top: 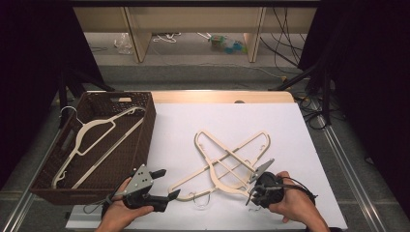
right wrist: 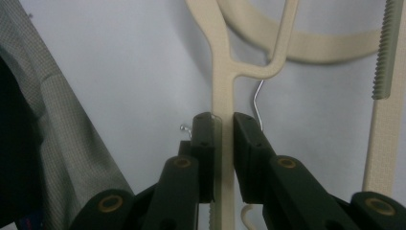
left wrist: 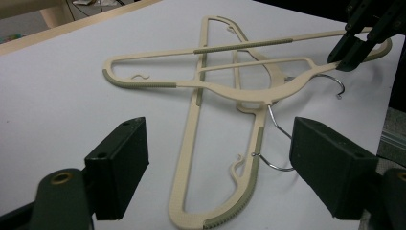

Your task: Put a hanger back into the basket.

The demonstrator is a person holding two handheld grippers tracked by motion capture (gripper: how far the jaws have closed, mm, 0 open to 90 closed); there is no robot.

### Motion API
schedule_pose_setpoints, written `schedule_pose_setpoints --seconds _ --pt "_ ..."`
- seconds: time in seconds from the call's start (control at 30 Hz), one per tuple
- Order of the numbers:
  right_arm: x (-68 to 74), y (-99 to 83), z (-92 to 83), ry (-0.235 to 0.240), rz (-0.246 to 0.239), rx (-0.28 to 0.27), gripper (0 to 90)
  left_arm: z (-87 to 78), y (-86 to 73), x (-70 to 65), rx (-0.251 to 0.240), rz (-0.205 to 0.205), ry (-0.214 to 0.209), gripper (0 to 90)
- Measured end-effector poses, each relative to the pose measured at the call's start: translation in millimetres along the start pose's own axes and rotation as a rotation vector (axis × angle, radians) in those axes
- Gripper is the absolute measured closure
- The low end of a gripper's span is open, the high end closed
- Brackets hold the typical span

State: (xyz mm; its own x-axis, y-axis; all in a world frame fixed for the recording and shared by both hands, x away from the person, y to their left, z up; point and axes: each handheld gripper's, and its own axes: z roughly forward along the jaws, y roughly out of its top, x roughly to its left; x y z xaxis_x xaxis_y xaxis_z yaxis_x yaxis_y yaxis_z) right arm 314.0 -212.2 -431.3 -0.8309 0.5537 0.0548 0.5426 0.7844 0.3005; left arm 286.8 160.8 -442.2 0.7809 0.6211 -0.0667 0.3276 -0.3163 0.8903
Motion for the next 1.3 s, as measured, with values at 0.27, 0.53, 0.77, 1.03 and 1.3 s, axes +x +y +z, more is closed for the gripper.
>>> schedule_pose_setpoints --seconds 0.27,0.53,0.77,1.03,1.3 --pt "-0.9 -1.8 -13.3 0.016 0.002 -0.020 80.3 23.0 7.4 -0.5 0.034 0.135 0.026 23.5" --pt "2.2 -0.8 -24.8 0.014 -0.030 -0.021 80.2 61.0 13.0 2.3 0.125 0.260 -0.033 25.2" --pt "7.3 1.1 -25.4 0.010 -0.045 -0.012 80.2 90.2 20.5 0.8 0.180 0.372 -0.061 29.1" --pt "10.6 3.1 -27.7 0.010 -0.064 -0.015 80.2 102.8 21.8 -6.7 0.221 0.471 -0.084 29.6" --pt "14.4 5.8 -29.6 0.011 -0.083 -0.020 80.2 115.4 20.4 -12.1 0.227 0.549 -0.116 29.4"
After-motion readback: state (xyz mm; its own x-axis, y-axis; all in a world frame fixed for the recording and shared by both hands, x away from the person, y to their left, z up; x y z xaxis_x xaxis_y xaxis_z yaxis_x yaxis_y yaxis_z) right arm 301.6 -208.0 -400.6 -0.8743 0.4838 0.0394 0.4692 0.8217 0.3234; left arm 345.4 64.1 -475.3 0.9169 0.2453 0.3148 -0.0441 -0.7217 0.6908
